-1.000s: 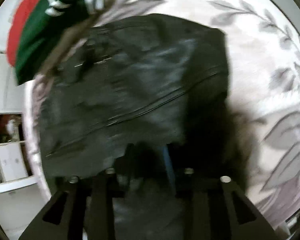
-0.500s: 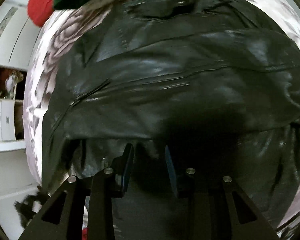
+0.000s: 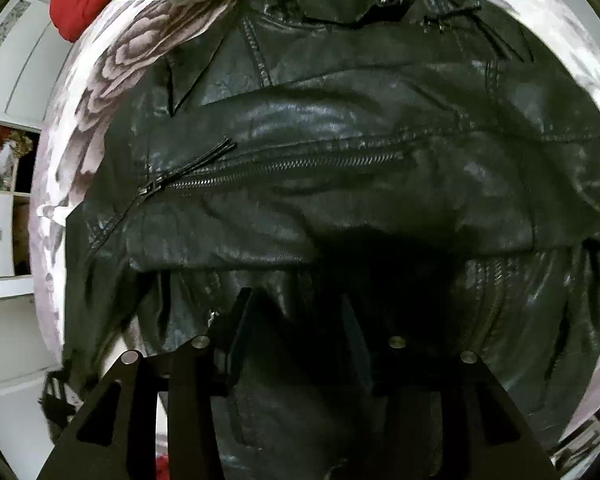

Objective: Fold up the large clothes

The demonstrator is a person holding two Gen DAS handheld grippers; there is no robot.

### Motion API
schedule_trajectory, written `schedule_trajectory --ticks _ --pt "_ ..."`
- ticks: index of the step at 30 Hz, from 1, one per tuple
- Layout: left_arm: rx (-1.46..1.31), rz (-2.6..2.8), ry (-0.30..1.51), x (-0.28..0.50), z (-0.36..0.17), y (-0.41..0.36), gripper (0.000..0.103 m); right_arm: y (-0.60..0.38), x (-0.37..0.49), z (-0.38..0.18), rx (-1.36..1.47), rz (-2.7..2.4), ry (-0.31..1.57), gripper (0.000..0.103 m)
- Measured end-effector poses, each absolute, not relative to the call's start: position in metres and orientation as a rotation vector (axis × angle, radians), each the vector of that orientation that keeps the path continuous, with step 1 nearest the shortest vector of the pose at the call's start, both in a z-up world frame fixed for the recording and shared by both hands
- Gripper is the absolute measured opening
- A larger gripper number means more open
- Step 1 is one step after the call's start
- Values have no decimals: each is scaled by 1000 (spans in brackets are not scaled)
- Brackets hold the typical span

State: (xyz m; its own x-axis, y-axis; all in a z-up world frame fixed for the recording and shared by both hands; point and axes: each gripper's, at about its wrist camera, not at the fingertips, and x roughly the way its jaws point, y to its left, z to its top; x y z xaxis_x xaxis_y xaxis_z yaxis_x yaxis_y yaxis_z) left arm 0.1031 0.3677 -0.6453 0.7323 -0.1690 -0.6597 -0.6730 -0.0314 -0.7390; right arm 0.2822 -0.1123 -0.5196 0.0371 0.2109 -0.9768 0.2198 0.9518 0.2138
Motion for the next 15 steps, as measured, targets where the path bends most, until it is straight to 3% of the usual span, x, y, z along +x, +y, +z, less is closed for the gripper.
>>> schedule_trajectory --ticks 2,4,6,13,15 --pt "-1532 507 707 106 -636 365 39 -108 284 -514 307 -28 1537 50" --pt "-1443 557 710 116 -624 360 32 -103 285 -508 262 -34 1527 50" --pt "-1315 611 718 125 -608 354 7 -98 286 -503 178 -66 1522 51" --pt "-1017 635 715 159 -558 344 4 -76 297 -500 -271 -224 1429 51" --pt "-921 614 708 171 -537 336 4 -80 302 -506 -295 -248 1428 60"
